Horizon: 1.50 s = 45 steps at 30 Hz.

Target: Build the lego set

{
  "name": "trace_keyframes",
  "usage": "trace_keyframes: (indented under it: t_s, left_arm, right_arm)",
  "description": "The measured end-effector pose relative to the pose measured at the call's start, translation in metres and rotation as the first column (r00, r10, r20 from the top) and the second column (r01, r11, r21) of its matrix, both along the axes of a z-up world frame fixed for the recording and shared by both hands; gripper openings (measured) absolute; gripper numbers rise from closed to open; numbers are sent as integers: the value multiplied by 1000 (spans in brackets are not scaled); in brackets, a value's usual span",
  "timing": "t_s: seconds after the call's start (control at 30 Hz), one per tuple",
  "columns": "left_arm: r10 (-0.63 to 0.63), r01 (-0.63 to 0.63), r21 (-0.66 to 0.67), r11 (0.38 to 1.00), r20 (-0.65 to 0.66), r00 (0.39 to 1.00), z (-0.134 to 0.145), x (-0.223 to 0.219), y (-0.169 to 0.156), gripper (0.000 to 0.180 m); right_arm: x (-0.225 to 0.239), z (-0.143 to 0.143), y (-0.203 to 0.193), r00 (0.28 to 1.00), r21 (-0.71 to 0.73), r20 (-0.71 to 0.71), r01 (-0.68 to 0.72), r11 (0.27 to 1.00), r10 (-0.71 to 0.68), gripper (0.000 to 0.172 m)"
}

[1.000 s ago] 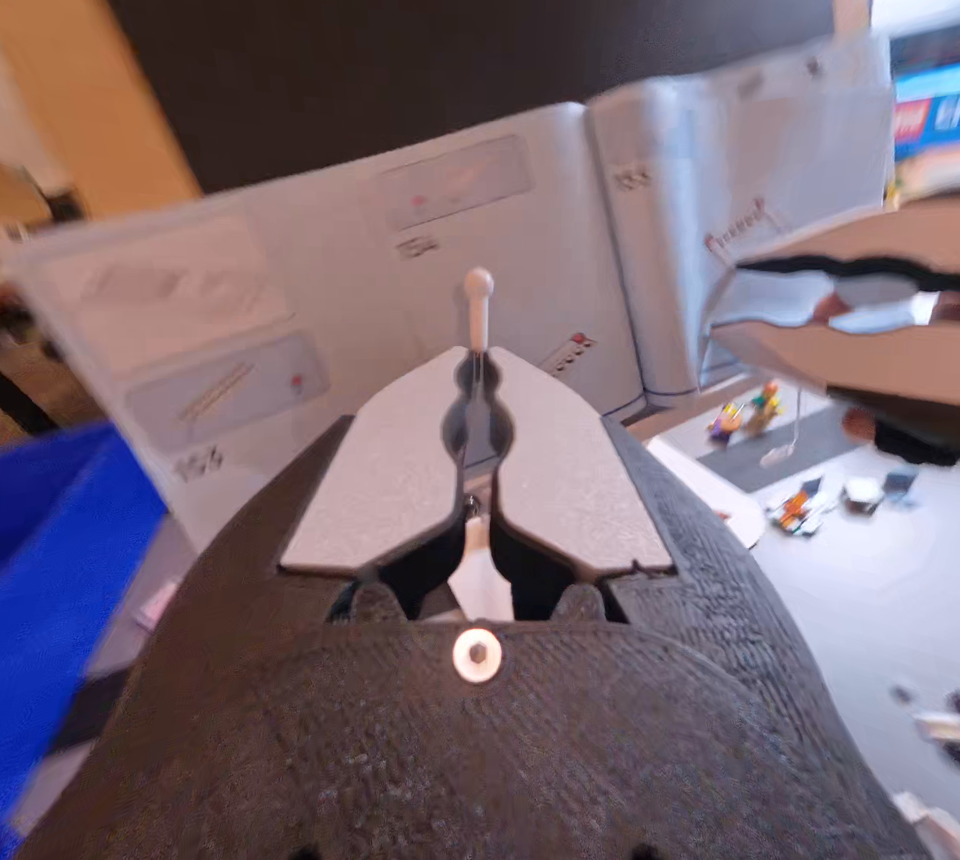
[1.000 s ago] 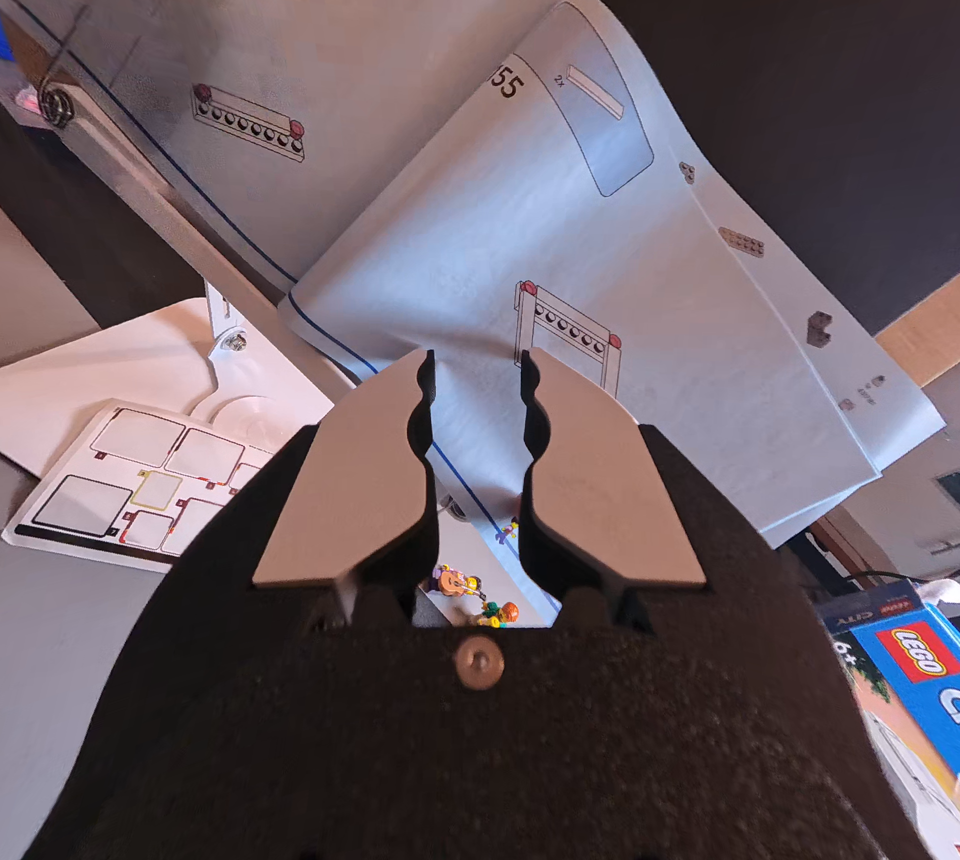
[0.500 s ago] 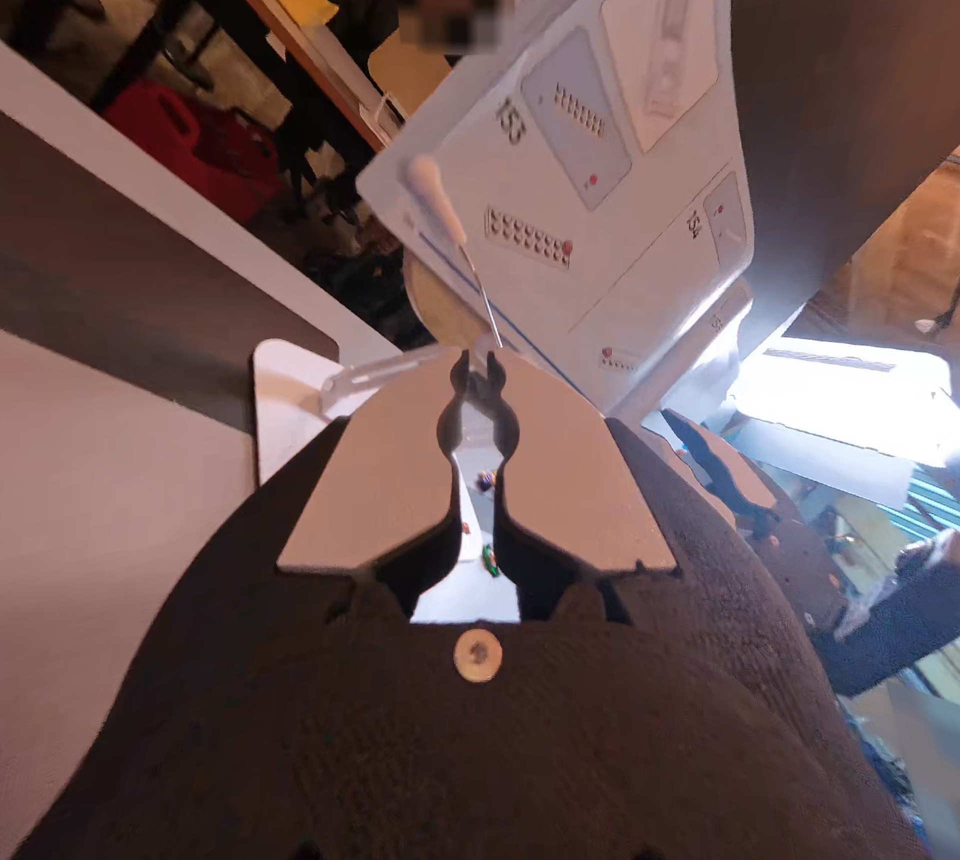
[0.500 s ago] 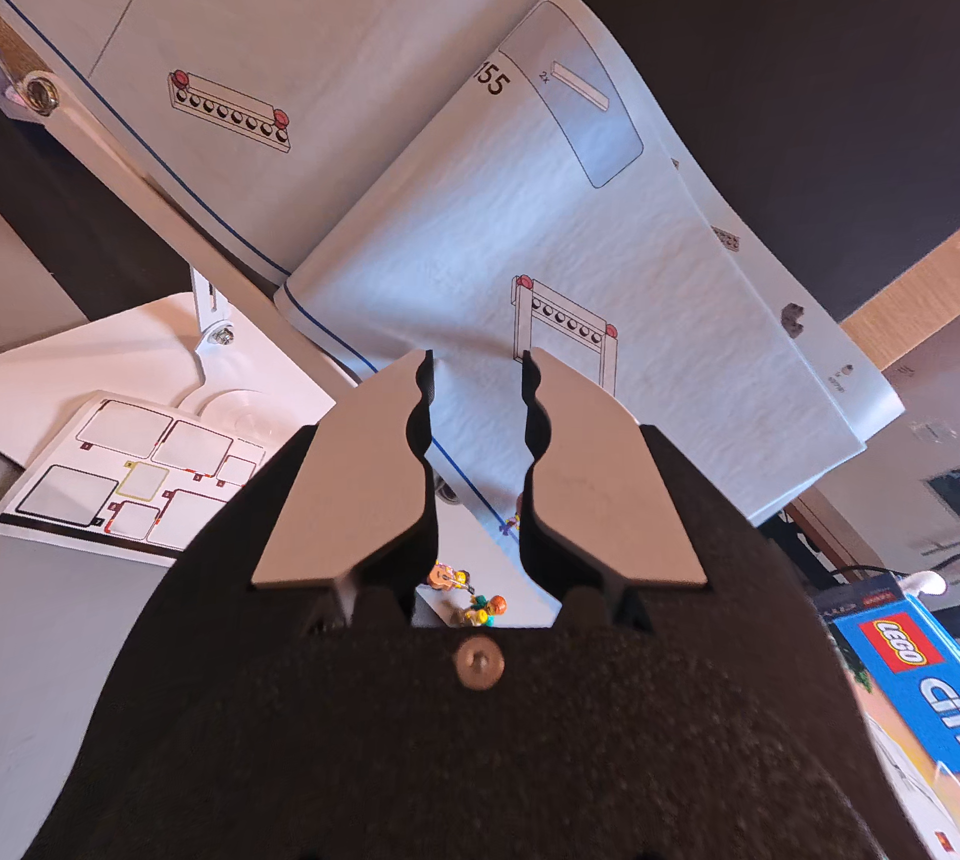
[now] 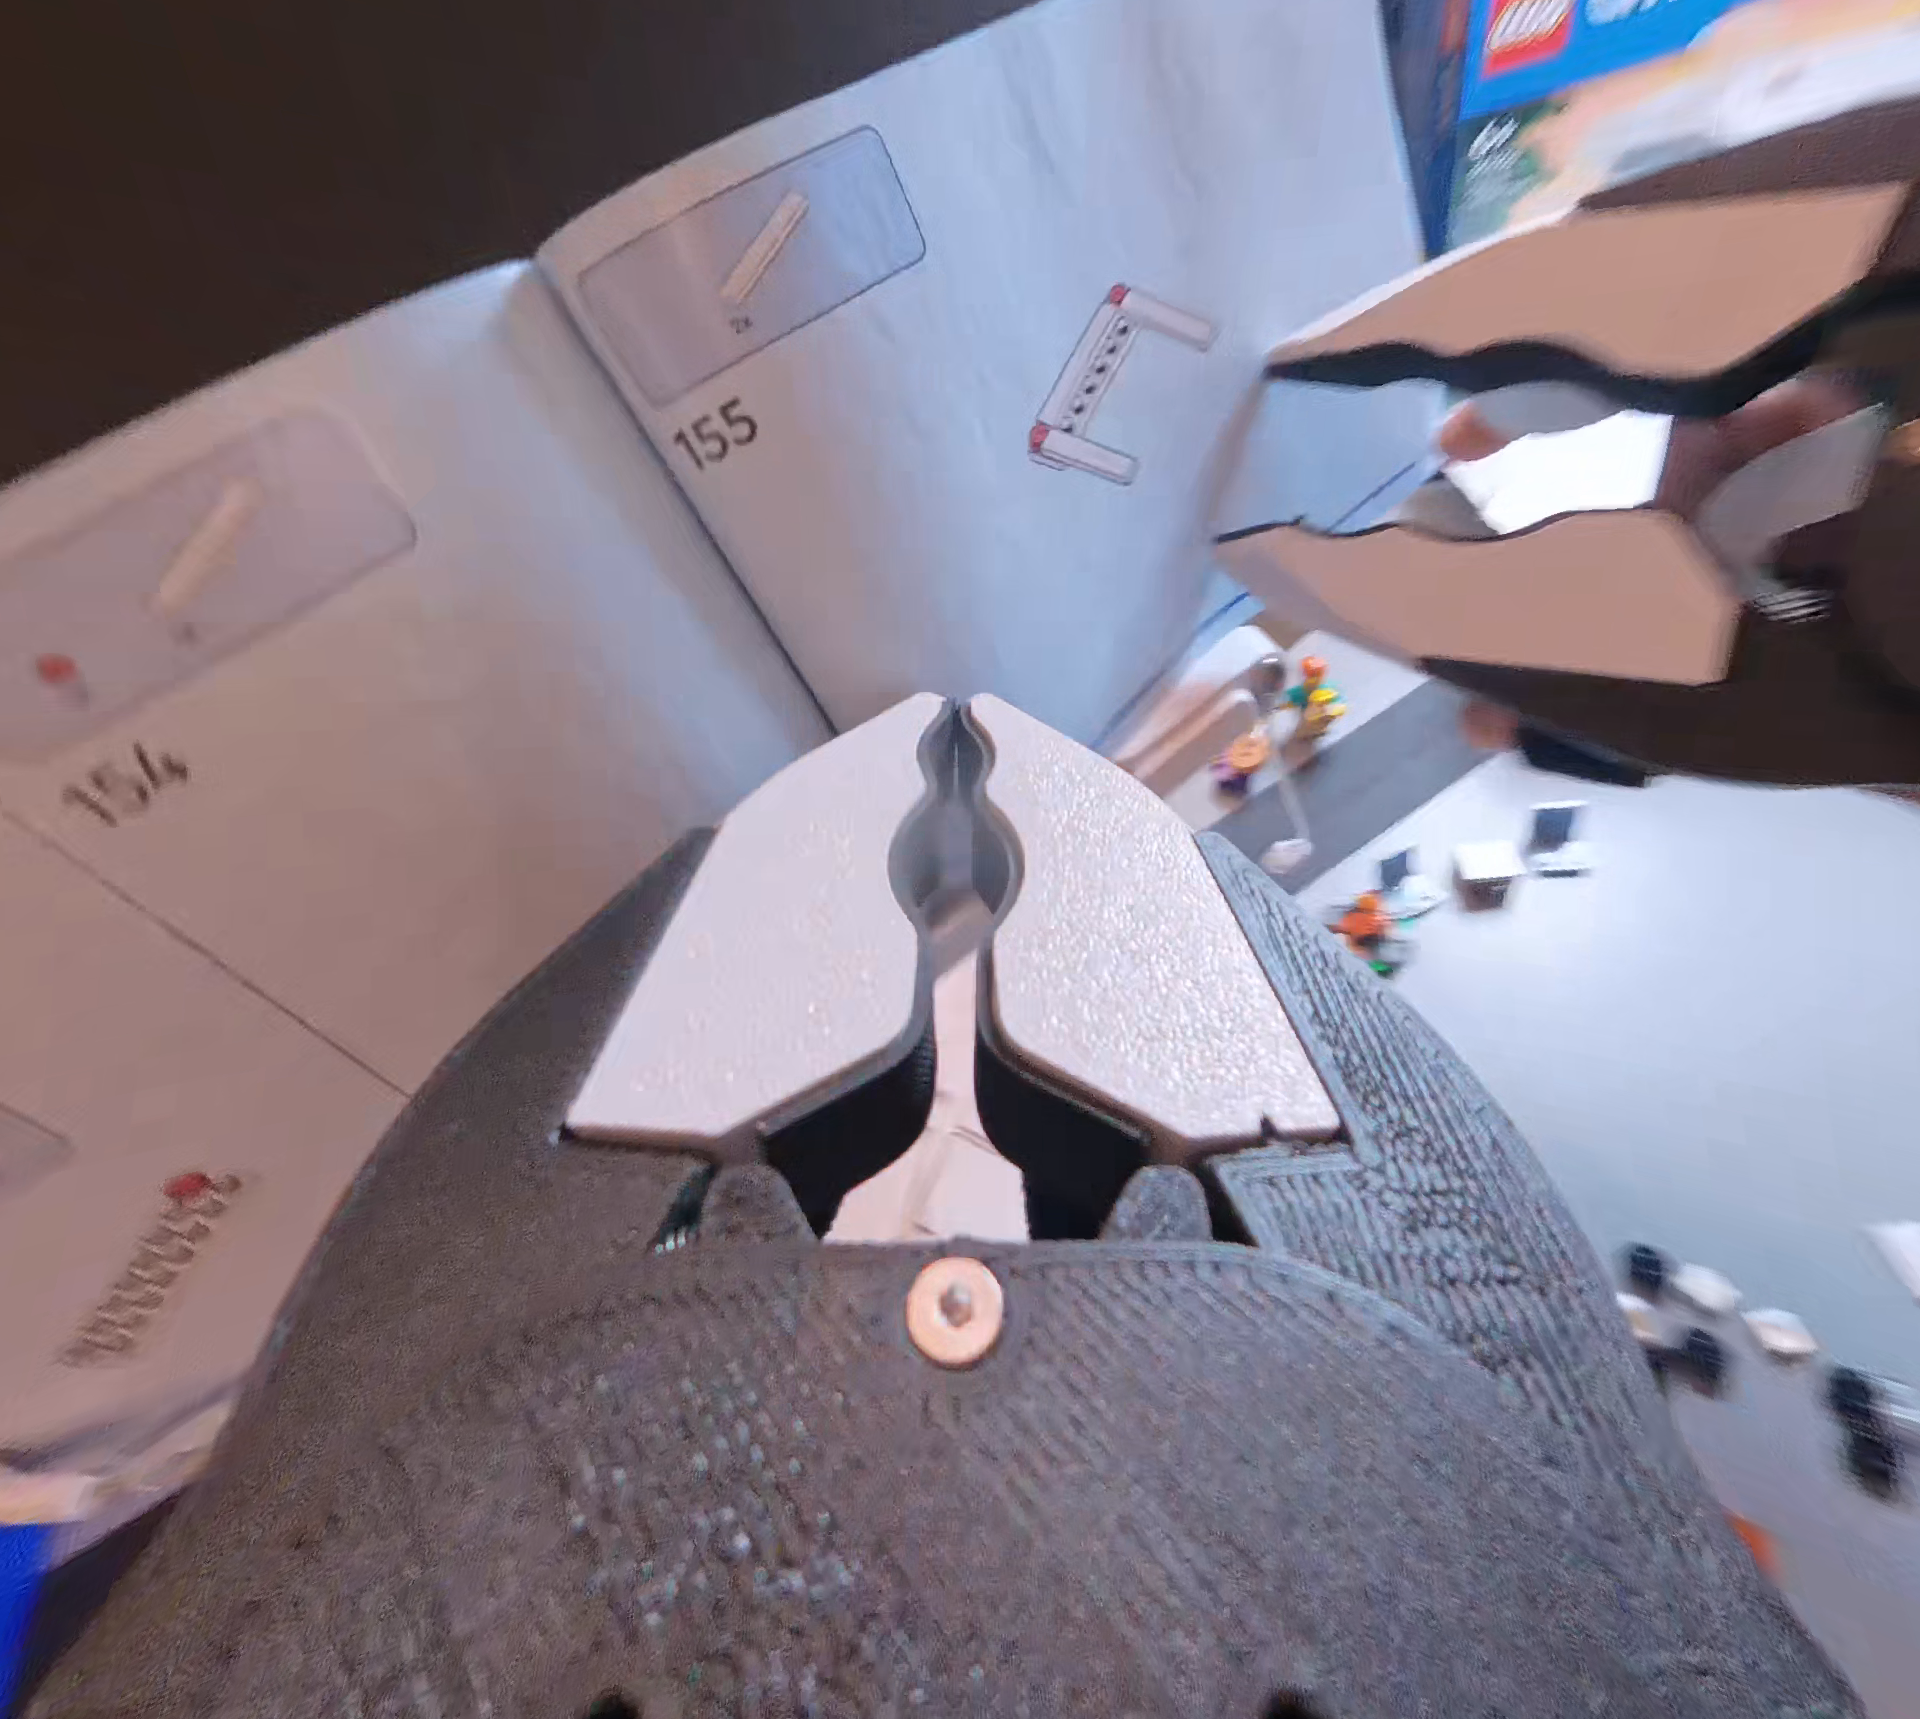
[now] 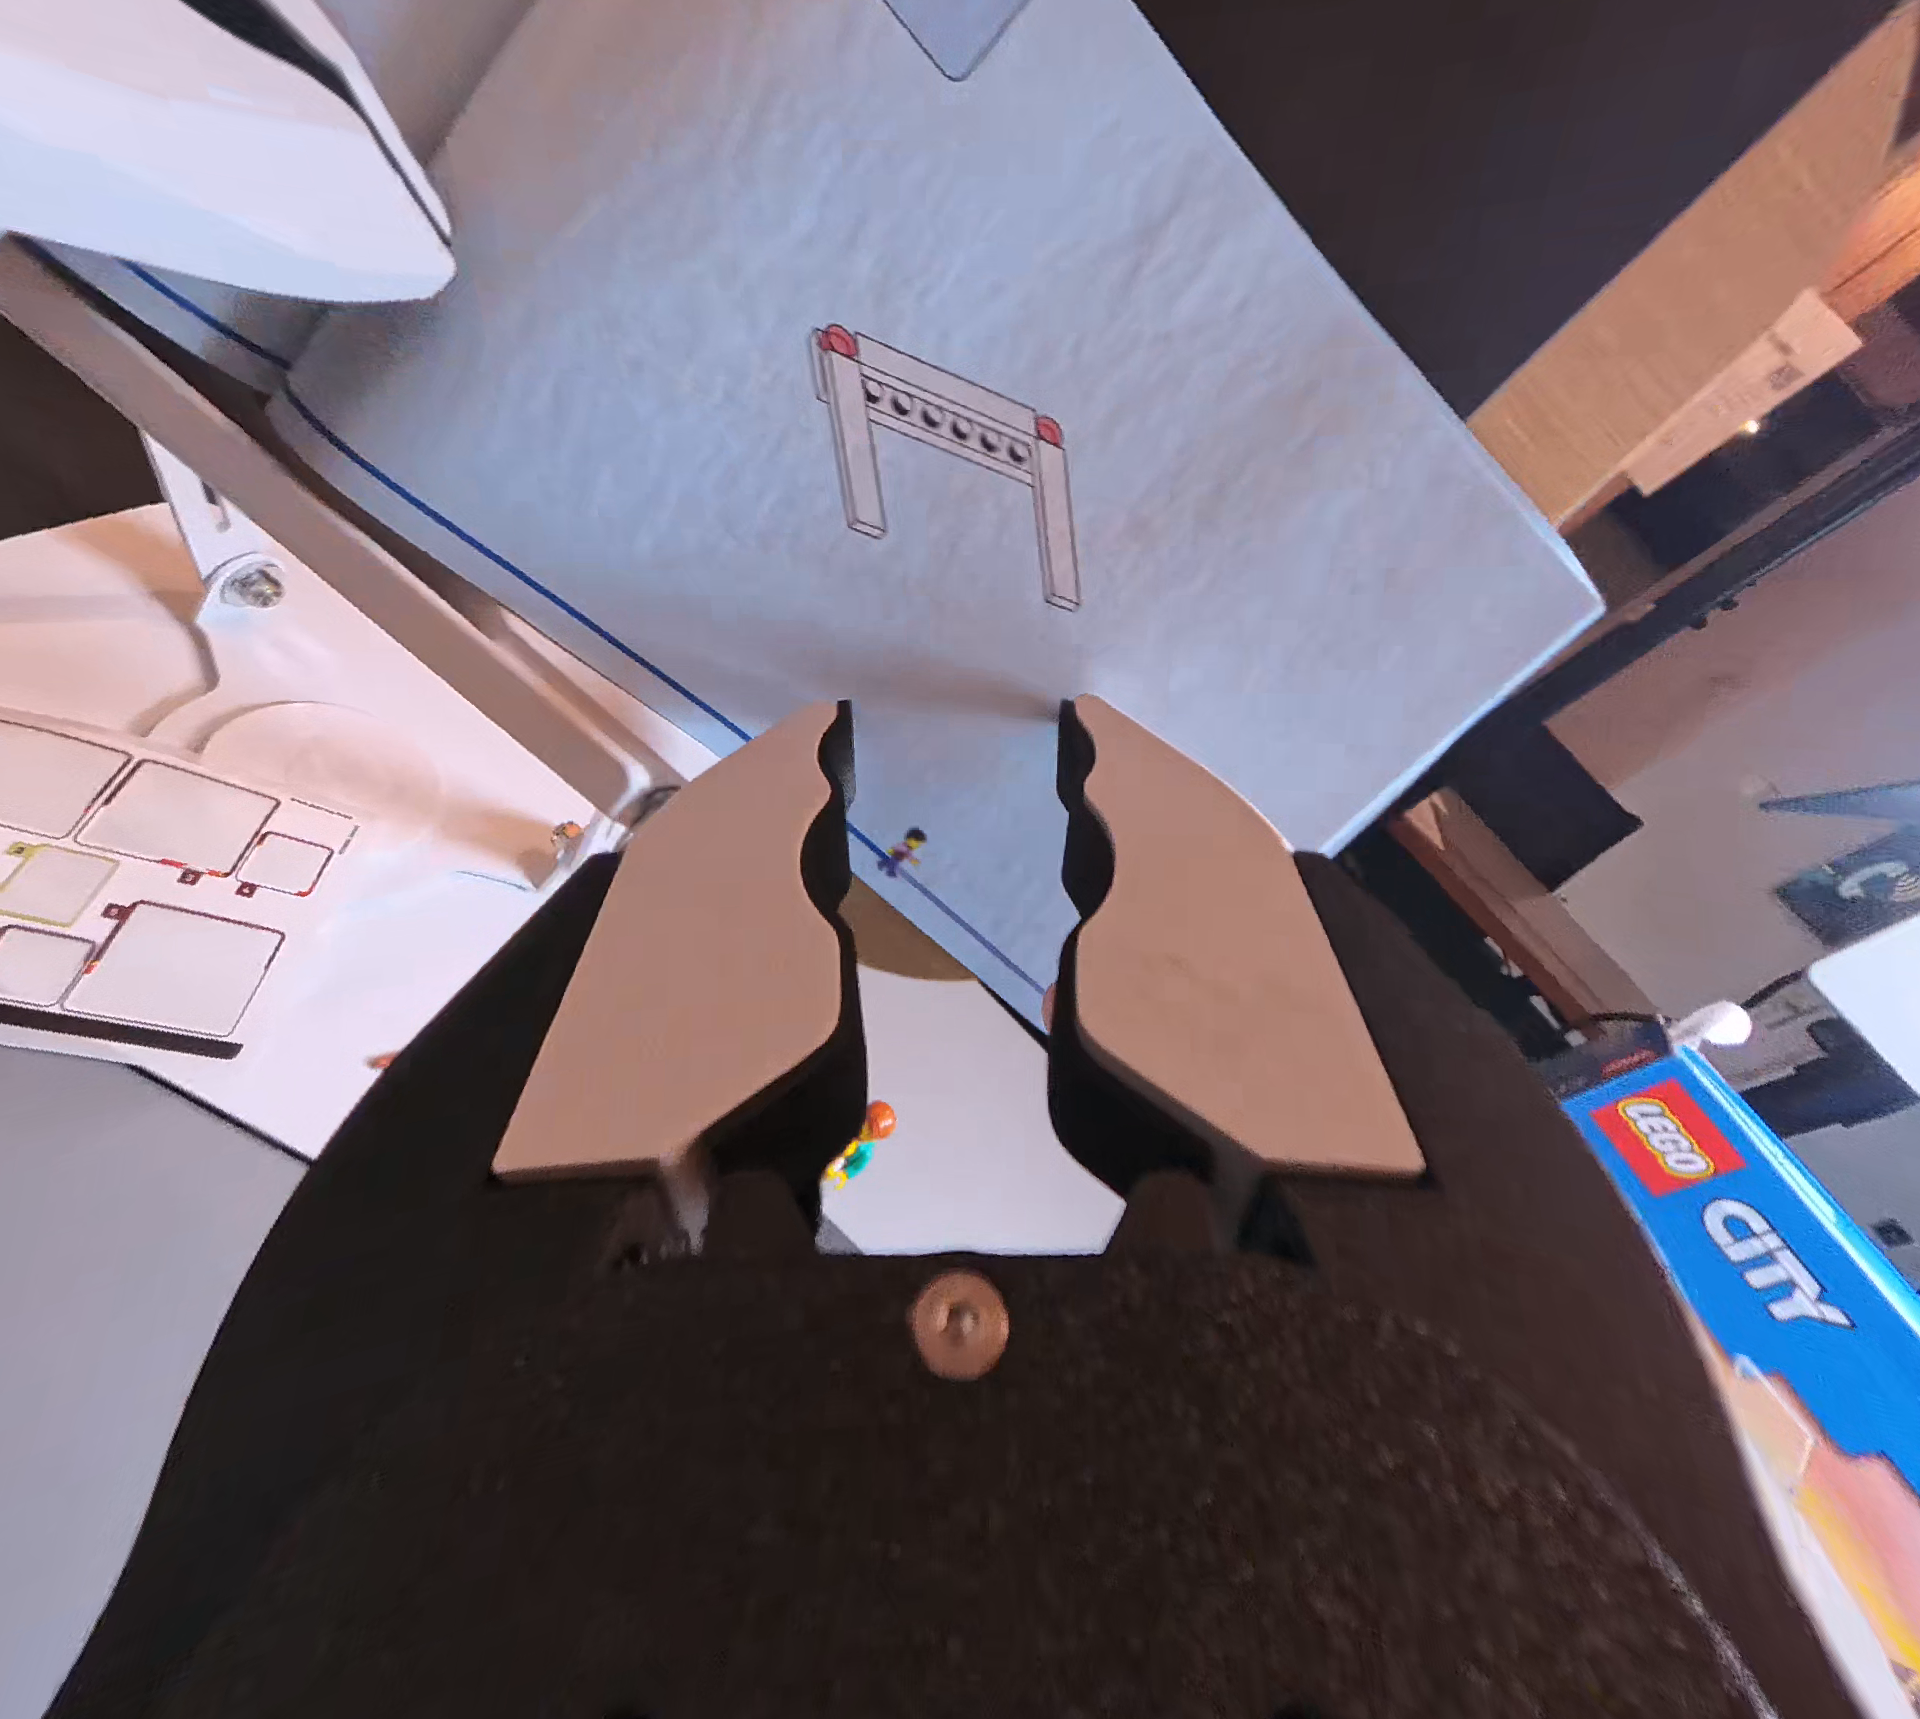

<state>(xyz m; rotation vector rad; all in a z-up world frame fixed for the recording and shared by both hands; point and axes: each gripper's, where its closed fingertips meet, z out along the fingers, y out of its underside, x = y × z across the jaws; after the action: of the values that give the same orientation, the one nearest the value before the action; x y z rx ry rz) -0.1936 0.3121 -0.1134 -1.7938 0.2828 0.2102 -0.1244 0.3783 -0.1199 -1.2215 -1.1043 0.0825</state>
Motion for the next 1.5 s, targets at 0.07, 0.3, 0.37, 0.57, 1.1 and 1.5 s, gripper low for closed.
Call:
trace_keyframes:
  t_s: [0.07, 0.3, 0.37, 0.57, 1.1, 1.5]
  left_arm:
    - [25, -28, -31, 999, -96, 995, -3, -3, 10, 0]
    - [30, -36, -43, 998, -126, 992, -6, -4, 17, 0]
    - [27, -34, -48, 998, -144, 989, -7, -4, 18, 0]
    - [12, -21, -55, 998, -157, 988, -12, -2, 17, 0]
    - [-20, 15, -47, 999, -117, 993, -15, -2, 17, 0]
    - [-29, 24, -48, 999, -112, 993, -16, -3, 16, 0]
  right_arm:
    - [9, -2, 5, 999, -39, -36, -2, 999, 1, 38]
    - [20, 21, 16, 985, -69, -152, -97, 993, 85, 73]
    - [18, 35, 21, 982, -63, -168, -101, 993, 89, 80]
    - [10, 48, 38, 985, -105, -162, -83, 991, 66, 84]
    - [26, 45, 0, 960, 35, -234, -150, 988, 154, 31]
    - [38, 10, -23, 889, -217, -333, -396, 892, 313, 0]
